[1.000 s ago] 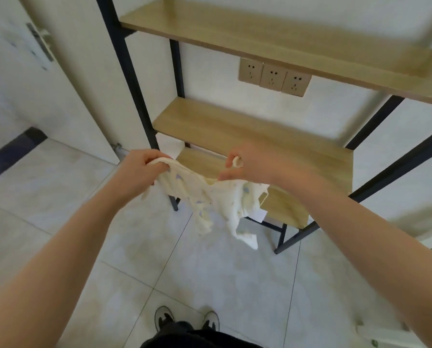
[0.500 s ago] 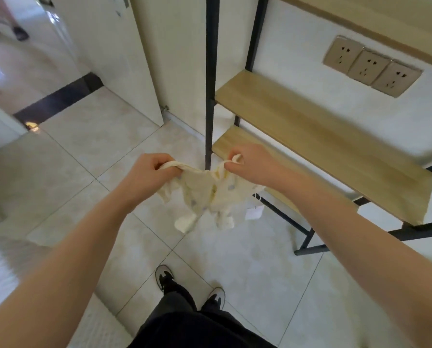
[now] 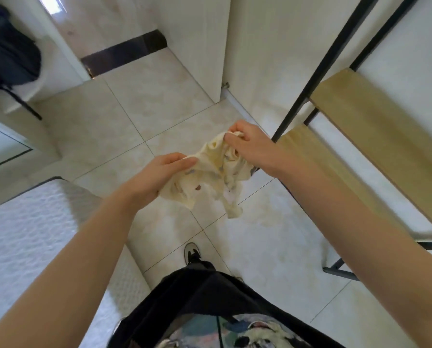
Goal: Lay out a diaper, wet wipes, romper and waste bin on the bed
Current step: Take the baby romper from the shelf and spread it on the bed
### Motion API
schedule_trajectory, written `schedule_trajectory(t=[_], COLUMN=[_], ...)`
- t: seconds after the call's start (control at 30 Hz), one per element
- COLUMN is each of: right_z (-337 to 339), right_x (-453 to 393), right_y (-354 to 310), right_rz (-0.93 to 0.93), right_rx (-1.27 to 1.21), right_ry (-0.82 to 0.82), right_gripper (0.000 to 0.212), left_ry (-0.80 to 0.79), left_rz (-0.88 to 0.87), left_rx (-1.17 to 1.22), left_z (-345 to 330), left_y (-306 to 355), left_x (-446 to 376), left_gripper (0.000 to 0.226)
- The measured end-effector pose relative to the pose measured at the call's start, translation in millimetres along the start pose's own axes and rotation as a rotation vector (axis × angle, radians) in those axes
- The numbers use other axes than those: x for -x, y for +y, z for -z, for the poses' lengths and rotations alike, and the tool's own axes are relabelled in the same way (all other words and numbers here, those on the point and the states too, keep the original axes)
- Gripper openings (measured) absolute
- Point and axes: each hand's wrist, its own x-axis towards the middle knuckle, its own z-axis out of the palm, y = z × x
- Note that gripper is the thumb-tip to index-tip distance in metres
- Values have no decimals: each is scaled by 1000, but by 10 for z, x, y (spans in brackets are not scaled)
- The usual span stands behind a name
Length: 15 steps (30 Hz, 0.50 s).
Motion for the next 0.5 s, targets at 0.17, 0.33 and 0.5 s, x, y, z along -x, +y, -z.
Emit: schedule_trajectory(t=[0.17,0.33,0.5], right_z=[-422,-650,-768], right_x=[-390,-774,-1287], right_y=[-284,-545,-744], right_rz=[78,165,182], right_rx=[-77,-120,-150], right_ry=[-73,-247,-474], right_gripper=[8,7,2], left_ry=[25,148,346], left_rz=[285,520,458], left_rx=[322,503,840], left_z=[518,1025,1447], left_y=[-390,-603,-482], left_x=[-189,-414,-669], left_gripper=[60,82,49])
